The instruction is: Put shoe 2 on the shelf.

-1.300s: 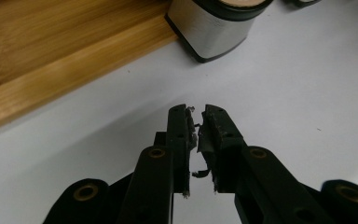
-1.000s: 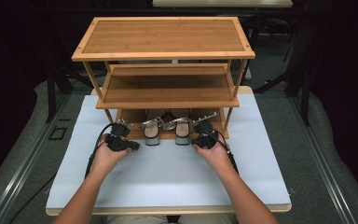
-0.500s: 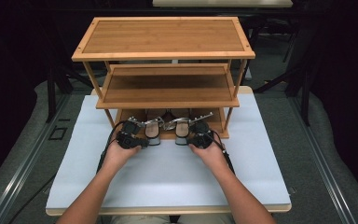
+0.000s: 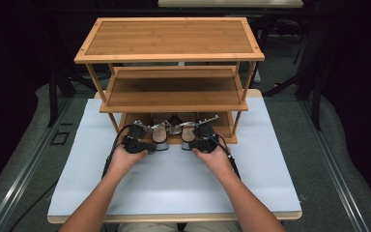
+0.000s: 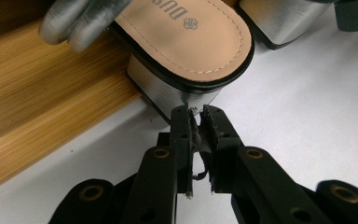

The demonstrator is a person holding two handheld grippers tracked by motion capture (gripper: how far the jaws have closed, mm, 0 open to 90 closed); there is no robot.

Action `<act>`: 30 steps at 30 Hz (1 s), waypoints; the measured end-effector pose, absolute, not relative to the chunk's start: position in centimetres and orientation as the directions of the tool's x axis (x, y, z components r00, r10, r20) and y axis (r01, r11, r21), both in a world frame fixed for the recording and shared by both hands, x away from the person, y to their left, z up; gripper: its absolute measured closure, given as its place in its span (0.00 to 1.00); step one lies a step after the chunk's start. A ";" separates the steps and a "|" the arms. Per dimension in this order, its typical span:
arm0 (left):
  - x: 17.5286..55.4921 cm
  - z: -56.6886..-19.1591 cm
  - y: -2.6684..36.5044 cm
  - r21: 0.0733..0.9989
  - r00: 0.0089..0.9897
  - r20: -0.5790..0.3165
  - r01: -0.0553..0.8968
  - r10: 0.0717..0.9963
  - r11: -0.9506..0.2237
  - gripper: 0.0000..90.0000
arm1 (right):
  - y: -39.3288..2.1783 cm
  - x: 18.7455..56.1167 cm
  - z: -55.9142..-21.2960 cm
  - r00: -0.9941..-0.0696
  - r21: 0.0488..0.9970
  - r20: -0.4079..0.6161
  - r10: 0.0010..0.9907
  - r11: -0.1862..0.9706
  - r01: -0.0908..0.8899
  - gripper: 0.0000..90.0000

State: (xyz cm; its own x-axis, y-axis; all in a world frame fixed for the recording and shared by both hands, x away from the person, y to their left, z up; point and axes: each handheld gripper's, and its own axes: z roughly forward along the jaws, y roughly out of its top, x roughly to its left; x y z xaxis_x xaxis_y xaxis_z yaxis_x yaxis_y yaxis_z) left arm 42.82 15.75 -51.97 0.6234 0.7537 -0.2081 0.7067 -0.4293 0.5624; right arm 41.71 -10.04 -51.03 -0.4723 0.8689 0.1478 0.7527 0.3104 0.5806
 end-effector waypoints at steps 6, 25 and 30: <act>42.8 -52.0 15.5 0.565 0.628 -0.202 0.701 0.751 -0.435 0.92 | -9.8 41.7 -51.0 -0.478 0.582 0.161 0.864 0.308 0.753 0.74; 42.5 -51.9 15.3 0.551 0.631 -0.202 0.705 0.749 -0.446 0.89 | -10.8 40.8 -50.4 -0.475 0.594 0.137 0.869 0.312 0.742 0.71; 42.3 -51.7 15.5 0.555 0.633 -0.210 0.705 0.745 -0.442 0.89 | -11.0 40.5 -50.6 -0.477 0.589 0.131 0.869 0.318 0.742 0.71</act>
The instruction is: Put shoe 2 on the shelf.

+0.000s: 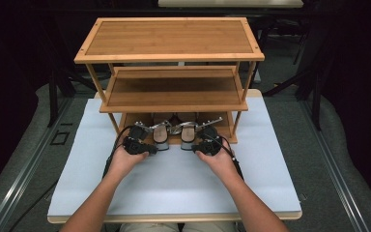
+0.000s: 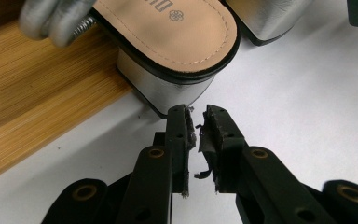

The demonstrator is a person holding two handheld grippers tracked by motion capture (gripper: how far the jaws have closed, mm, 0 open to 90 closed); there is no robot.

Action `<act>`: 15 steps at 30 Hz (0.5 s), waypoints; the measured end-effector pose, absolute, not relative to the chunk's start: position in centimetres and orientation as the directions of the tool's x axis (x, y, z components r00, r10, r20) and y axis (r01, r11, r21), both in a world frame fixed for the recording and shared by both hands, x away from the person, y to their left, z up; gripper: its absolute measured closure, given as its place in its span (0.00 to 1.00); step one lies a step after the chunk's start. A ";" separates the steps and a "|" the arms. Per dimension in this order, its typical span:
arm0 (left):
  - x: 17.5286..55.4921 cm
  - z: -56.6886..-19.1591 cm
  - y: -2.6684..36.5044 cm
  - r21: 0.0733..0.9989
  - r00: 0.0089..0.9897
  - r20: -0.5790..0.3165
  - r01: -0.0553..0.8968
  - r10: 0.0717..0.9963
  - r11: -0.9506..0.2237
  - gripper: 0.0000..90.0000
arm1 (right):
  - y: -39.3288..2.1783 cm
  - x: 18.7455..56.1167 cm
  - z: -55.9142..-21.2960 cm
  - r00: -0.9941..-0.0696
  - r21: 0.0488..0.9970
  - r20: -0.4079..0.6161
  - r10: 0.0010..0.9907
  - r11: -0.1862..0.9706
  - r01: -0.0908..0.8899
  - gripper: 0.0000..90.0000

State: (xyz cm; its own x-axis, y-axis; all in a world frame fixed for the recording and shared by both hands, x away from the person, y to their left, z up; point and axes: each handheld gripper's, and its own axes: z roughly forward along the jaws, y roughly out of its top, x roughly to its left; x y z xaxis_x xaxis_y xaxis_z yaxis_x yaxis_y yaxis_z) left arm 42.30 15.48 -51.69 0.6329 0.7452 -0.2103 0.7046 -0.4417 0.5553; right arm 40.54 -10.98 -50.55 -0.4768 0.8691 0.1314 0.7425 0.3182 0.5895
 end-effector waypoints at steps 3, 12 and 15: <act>42.2 -51.6 15.6 0.555 0.630 -0.223 0.710 0.744 -0.434 0.88 | -11.2 40.6 -50.6 -0.476 0.585 0.135 0.869 0.318 0.746 0.70; 42.0 -51.4 16.1 0.539 0.634 -0.232 0.716 0.738 -0.445 0.87 | -12.1 39.9 -50.4 -0.492 0.568 0.140 0.859 0.338 0.751 0.69; 41.7 -51.1 16.2 0.537 0.639 -0.230 0.713 0.734 -0.452 0.87 | -12.2 39.5 -50.4 -0.480 0.570 0.116 0.870 0.337 0.750 0.69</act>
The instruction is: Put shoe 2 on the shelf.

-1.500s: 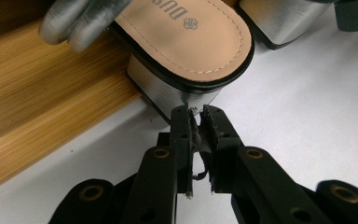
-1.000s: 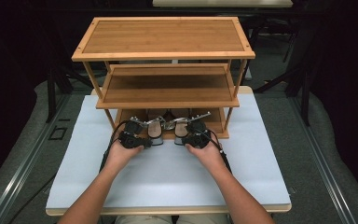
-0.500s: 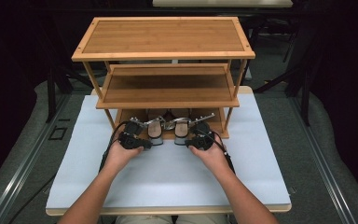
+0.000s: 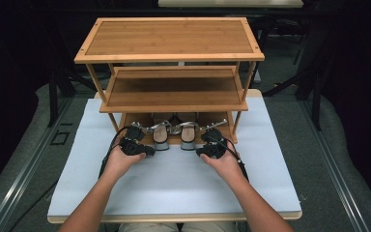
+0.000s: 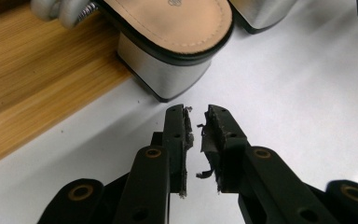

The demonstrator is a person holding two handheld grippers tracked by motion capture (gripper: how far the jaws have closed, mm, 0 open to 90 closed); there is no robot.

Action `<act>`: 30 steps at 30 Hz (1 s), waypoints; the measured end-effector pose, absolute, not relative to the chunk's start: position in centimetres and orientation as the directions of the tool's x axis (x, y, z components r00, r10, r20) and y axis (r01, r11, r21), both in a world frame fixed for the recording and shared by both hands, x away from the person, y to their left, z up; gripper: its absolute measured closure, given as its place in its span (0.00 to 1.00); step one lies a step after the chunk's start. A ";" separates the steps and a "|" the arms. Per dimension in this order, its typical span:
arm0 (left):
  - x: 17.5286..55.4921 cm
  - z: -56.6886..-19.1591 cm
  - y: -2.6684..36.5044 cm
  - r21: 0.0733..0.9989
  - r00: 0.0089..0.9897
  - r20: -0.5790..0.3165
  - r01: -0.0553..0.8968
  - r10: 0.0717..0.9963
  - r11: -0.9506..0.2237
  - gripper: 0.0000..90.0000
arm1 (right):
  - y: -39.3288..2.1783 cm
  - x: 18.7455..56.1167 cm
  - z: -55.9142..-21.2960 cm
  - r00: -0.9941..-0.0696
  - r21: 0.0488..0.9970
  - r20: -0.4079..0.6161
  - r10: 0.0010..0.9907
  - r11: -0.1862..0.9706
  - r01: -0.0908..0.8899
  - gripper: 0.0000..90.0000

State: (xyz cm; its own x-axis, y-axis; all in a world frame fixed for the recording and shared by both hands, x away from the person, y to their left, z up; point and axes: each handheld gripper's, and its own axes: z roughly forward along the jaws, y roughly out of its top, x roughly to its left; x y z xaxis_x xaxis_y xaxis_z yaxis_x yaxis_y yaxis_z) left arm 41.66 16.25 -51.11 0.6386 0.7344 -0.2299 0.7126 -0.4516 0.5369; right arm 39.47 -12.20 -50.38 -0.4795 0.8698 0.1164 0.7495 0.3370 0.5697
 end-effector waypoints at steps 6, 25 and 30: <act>40.8 -50.4 16.7 0.525 0.651 -0.229 0.709 0.724 -0.471 0.82 | -12.8 38.6 -49.8 -0.490 0.586 0.133 0.862 0.330 0.740 0.69; 39.3 -47.4 21.1 0.565 0.615 -0.256 0.721 0.746 -0.401 0.73 | -15.3 35.6 -48.0 -0.509 0.590 0.156 0.847 0.333 0.735 0.66; 39.1 -46.6 22.6 0.582 0.595 -0.256 0.724 0.762 -0.370 0.68 | -16.4 34.5 -47.7 -0.496 0.605 0.159 0.854 0.313 0.732 0.65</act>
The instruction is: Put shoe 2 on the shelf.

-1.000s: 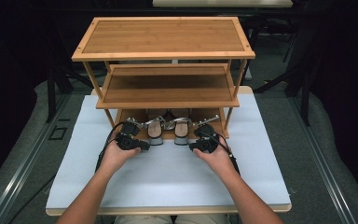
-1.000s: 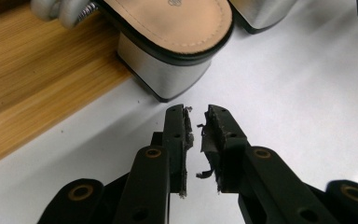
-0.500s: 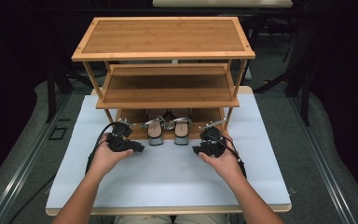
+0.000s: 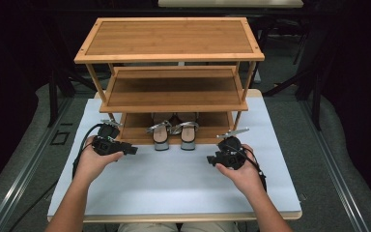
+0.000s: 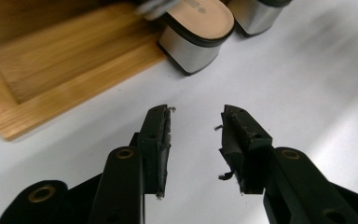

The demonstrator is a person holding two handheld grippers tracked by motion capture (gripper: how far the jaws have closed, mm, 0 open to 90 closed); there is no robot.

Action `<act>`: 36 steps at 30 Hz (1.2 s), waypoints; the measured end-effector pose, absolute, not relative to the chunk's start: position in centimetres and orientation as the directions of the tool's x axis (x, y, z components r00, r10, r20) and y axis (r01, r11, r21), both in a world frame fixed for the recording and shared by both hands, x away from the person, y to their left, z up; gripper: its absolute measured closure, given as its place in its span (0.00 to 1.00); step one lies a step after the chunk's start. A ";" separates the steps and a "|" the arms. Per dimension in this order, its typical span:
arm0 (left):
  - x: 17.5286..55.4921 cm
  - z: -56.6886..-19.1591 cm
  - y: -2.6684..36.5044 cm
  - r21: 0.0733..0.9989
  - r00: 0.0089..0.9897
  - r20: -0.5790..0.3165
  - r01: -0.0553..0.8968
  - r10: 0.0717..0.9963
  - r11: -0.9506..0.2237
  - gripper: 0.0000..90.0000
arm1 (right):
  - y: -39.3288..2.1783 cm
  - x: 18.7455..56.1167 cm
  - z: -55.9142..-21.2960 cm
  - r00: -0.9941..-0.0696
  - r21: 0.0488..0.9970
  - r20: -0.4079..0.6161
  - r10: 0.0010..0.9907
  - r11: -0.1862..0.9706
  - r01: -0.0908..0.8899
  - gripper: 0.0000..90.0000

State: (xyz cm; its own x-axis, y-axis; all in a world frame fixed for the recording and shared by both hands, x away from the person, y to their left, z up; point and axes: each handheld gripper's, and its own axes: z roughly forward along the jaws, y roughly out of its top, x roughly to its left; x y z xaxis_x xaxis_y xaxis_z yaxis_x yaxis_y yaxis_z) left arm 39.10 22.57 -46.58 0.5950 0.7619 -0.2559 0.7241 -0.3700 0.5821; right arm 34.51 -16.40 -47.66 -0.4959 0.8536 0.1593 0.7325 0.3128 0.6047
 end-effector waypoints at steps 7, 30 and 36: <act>38.9 -46.0 24.0 0.598 0.572 -0.254 0.727 0.780 -0.339 0.64 | -17.9 32.8 -47.5 -0.474 0.617 0.148 0.868 0.293 0.730 0.62; 40.2 -50.2 23.0 0.519 0.581 -0.245 0.755 0.776 -0.401 0.52 | -21.2 32.2 -52.5 -0.377 0.569 0.164 0.912 0.225 0.791 0.59; 40.2 -50.6 22.7 0.516 0.582 -0.250 0.756 0.774 -0.402 0.49 | -21.1 32.2 -52.7 -0.385 0.579 0.161 0.909 0.229 0.783 0.59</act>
State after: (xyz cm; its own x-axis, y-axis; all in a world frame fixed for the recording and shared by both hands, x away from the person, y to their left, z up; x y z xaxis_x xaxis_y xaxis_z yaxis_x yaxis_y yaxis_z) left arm 40.21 22.71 -50.58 0.5820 0.7738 -0.2500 0.7562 -0.4019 0.5164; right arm 32.17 -21.08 -52.69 -0.3845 0.9089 0.1612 0.7829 0.2286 0.5786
